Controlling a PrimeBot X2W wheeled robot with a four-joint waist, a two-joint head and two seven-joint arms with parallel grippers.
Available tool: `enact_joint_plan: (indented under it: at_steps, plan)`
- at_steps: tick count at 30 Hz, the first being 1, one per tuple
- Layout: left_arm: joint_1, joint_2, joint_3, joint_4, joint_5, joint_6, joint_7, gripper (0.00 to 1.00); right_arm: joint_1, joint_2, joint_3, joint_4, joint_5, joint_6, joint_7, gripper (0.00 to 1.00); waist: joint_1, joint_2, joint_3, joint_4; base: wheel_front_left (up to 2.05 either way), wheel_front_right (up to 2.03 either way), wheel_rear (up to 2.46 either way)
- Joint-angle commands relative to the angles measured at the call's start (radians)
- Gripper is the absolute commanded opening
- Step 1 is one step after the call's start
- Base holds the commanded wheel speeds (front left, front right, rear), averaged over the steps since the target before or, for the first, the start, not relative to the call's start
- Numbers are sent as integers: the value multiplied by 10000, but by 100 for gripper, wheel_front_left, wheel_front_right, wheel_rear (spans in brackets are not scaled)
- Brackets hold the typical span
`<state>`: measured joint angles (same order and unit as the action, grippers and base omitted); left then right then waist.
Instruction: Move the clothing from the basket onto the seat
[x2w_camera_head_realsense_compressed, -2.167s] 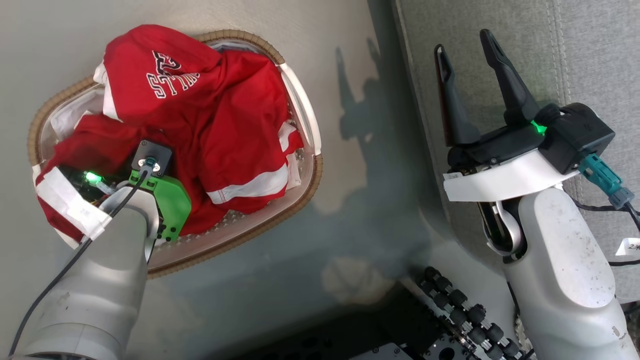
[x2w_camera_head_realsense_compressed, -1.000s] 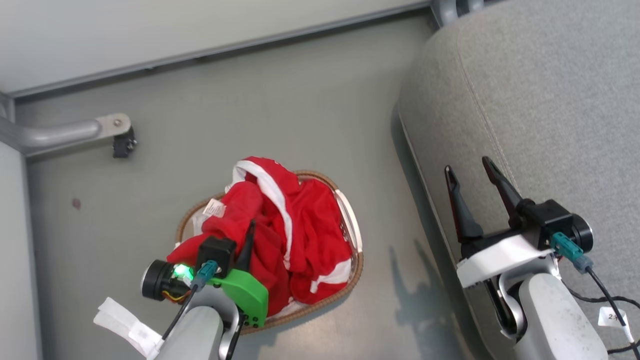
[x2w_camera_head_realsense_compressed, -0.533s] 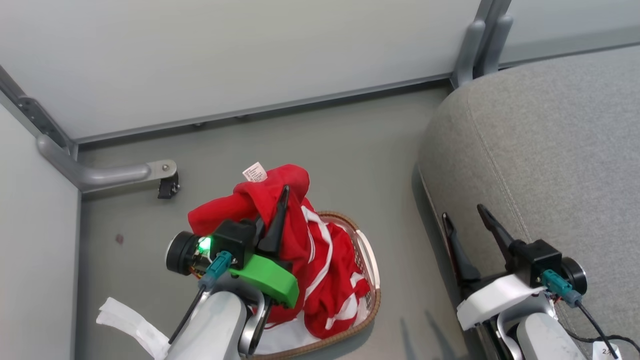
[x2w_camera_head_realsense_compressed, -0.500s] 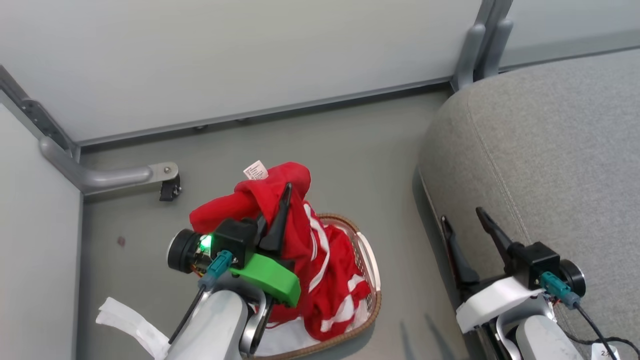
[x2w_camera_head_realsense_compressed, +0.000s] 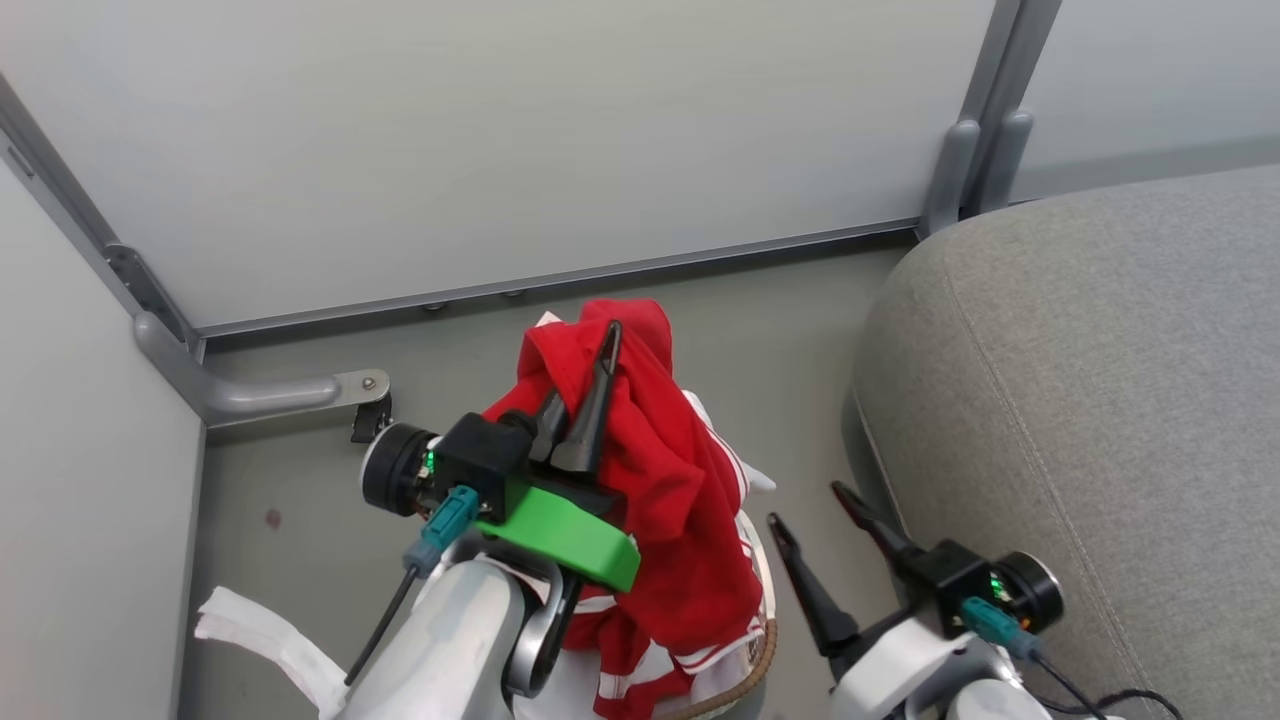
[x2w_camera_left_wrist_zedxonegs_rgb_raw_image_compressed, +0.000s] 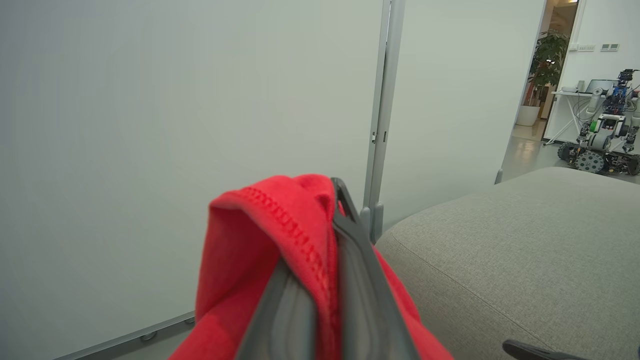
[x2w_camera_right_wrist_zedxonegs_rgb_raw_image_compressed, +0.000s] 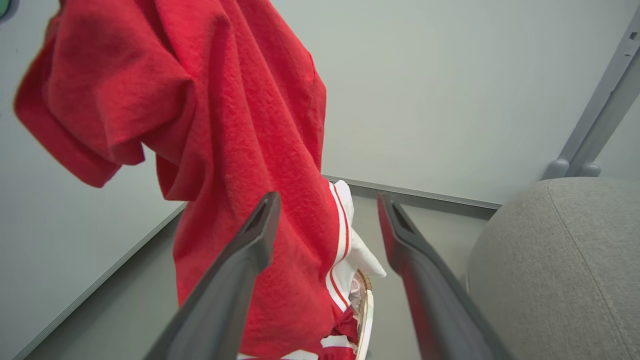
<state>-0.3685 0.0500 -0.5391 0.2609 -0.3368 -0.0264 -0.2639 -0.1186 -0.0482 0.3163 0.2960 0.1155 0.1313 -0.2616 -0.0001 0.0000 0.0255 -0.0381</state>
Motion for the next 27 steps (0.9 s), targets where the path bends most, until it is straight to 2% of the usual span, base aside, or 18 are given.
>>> enact_joint_plan:
  at_steps: [1,8,16,17,18,20,27]
  plan:
    - [-162,20,-75,-103,-76,28,-9,0,-196,-50,247,50,18,-10,-50,100,1,0,26,80,0,0,0]
    - [-388,19,-742,-119,-329,89,-9,0,-1322,-52,1947,880,327,-10,-50,100,1,0,119,454,0,0,0]
    - [-627,18,-1393,-82,-649,192,-9,0,-2939,-46,3168,2361,896,-10,-50,100,1,0,232,879,0,0,0]
    - [-654,20,-1455,-84,-670,215,-9,0,-3073,-52,3288,2521,979,-10,-50,82,1,0,240,932,0,0,0]
    - [-674,18,-1536,-92,-720,244,-9,0,-3232,-49,3469,2717,1150,-10,-50,48,1,0,250,985,0,0,0]
    - [-700,18,-1666,-94,-812,276,-9,0,-3389,-51,3834,3100,1444,-10,-50,0,1,0,248,1098,0,0,0]
    - [-836,18,-1731,-55,-984,441,-9,0,-3114,-55,4181,4016,2297,-10,-43,0,1,0,237,1277,0,0,0]
